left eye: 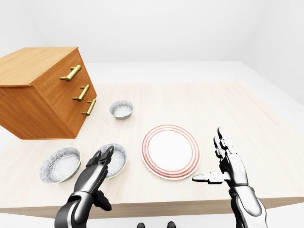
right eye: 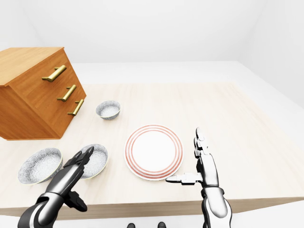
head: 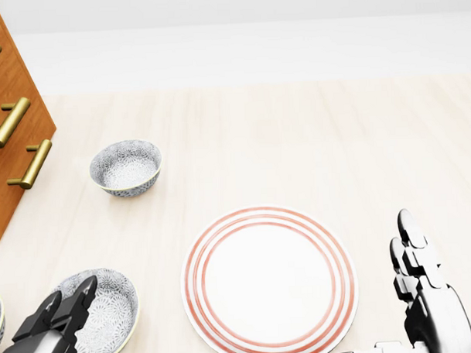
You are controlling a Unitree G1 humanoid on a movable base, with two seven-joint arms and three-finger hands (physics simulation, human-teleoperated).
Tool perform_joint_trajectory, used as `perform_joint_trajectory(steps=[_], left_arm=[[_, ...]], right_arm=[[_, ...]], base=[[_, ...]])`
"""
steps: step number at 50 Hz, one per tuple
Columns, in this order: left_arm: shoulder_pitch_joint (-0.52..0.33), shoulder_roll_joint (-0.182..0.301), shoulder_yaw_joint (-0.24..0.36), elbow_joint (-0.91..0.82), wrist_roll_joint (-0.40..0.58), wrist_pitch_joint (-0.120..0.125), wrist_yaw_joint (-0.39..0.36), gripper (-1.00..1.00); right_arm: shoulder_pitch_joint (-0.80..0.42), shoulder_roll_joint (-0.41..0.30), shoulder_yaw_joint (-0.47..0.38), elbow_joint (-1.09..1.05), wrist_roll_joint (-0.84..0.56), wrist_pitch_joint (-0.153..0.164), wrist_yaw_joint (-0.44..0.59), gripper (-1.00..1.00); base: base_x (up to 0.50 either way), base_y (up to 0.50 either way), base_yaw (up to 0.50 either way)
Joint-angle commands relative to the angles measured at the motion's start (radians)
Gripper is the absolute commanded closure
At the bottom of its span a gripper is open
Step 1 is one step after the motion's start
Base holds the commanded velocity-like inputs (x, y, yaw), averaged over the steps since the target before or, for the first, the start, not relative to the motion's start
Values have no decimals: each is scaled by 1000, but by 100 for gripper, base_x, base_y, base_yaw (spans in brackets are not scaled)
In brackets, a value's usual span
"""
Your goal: Put the bowl in the middle on the plate.
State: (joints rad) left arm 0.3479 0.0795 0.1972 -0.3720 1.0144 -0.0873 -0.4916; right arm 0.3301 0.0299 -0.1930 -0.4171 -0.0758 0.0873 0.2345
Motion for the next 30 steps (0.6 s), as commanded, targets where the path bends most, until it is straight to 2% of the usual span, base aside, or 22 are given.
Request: perform_joint_trajectory(steps=[1, 14, 22, 30], left_arm=[[-6, 6, 10, 5, -8, 0, -20, -100], [-13, 11, 16, 42, -2, 0, -5, -100], [-3, 19, 25, 38, -11, 0, -36, -100], [-2, 14, 31, 56, -5, 0, -27, -100]], right_arm=[[0, -1, 1, 1, 0, 0, -1, -100], [0, -1, -1, -8, 1, 0, 1, -100], [-1, 0, 0, -5, 0, 0, 0, -100], [-2, -1, 0, 6, 1, 0, -1, -100]], base=[[0, 0, 0], [0, 0, 0], [0, 0, 0], [0, 0, 0]])
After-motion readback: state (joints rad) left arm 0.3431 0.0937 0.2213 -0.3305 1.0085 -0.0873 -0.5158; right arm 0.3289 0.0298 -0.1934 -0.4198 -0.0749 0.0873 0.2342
